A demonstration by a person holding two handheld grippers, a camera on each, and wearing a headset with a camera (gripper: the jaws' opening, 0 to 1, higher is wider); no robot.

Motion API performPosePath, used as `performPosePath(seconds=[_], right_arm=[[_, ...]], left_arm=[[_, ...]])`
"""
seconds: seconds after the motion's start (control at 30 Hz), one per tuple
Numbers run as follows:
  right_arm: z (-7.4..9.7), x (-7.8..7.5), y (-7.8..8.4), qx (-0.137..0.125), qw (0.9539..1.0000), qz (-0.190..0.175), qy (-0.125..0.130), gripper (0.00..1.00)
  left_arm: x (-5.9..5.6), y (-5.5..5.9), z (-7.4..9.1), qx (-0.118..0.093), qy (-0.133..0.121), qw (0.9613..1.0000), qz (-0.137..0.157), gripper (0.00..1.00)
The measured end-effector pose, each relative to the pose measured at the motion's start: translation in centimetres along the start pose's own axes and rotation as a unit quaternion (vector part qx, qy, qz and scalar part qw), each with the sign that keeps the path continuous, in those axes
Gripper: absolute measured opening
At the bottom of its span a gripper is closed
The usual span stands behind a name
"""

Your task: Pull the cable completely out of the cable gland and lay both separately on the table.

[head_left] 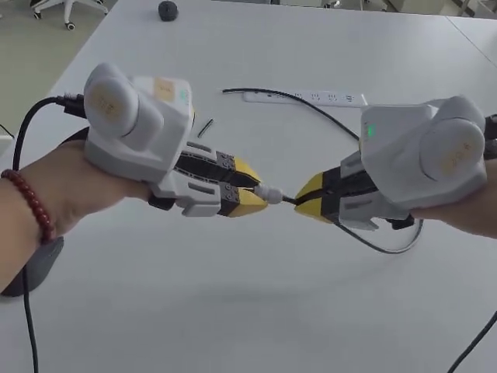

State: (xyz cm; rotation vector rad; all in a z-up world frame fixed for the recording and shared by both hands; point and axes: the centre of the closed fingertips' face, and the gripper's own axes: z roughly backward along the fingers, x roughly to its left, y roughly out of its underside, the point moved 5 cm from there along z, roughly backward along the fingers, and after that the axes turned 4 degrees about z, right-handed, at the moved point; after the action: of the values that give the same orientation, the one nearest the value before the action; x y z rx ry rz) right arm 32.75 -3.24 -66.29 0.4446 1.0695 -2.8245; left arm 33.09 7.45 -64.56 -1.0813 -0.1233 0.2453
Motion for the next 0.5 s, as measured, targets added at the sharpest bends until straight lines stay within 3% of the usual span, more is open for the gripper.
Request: performPosePath(seconds=[0.23,0.5], right_arm=[[0.2,0.5,4.1,0.042,0.9988,-0.027,-0.001,0.0],[0.6,0.6,6.8,0.059,0.9967,-0.055,0.005,0.0]], left_arm=[[0.3,0.0,0.2,-0.003,-0.002,1.0,-0.001,0.16],[0.4,-0.2,0.3,-0.007,-0.002,1.0,0.0,0.16]])
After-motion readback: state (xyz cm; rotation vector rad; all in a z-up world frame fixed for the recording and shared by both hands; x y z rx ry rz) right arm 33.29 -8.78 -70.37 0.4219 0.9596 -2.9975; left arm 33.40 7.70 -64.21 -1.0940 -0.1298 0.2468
